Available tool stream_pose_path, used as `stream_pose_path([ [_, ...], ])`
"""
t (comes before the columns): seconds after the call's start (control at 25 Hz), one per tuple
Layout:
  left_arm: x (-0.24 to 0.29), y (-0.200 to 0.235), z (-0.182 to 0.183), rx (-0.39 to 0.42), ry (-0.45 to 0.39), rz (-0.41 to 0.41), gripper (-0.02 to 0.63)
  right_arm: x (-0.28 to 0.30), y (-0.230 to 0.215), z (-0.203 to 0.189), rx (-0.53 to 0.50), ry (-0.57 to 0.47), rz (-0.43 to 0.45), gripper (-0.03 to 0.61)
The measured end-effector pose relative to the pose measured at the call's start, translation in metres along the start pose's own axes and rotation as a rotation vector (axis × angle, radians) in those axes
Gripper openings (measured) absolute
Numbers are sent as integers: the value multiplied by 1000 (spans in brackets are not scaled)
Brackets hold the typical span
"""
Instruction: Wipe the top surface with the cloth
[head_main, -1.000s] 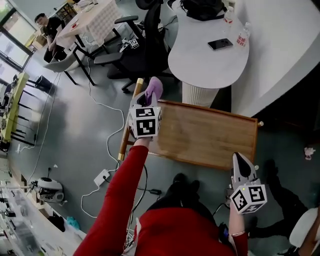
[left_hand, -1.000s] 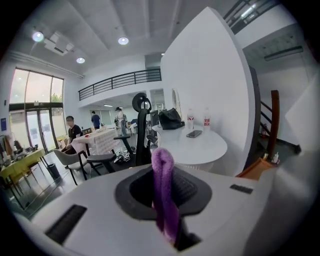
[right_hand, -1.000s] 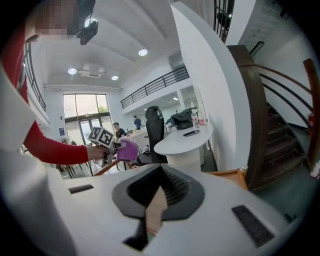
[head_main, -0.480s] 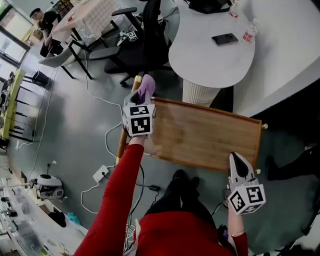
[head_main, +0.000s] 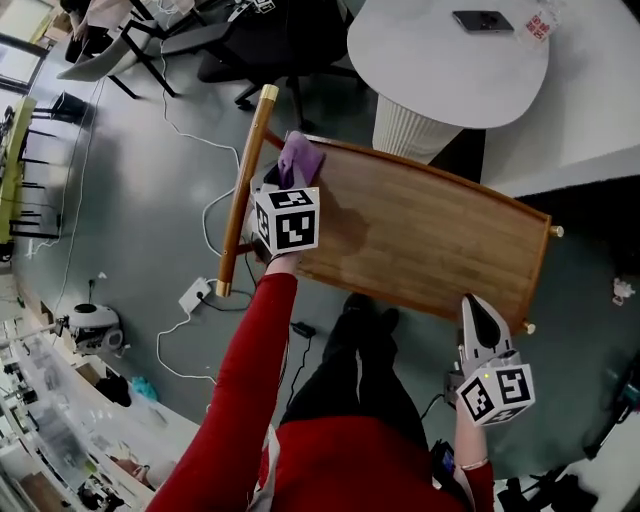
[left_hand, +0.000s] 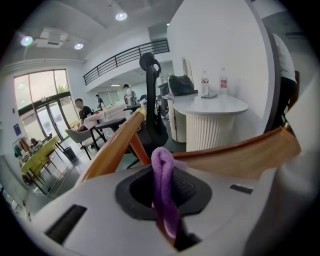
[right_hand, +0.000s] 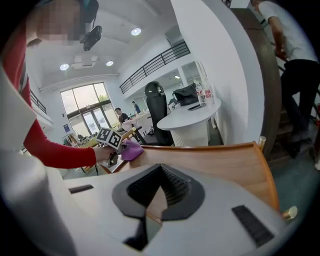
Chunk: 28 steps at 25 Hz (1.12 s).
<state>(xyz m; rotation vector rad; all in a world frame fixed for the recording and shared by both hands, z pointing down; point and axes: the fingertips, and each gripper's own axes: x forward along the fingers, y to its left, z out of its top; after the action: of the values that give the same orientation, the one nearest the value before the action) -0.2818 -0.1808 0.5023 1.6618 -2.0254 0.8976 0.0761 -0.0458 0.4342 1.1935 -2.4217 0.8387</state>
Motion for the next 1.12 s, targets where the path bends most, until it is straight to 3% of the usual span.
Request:
stream_pose_path([
  [0.56,-119,10,-145,-11,131,9,51,0,31,-6,-44,26,70,5],
  [0.84,-123,9,-160,7,111,7,51,-2,28,-11,-54,-1,60,5],
  [1.12,-115,-1,-159,34,99,-44,49,-24,22,-20,-26,-49,-10,5],
])
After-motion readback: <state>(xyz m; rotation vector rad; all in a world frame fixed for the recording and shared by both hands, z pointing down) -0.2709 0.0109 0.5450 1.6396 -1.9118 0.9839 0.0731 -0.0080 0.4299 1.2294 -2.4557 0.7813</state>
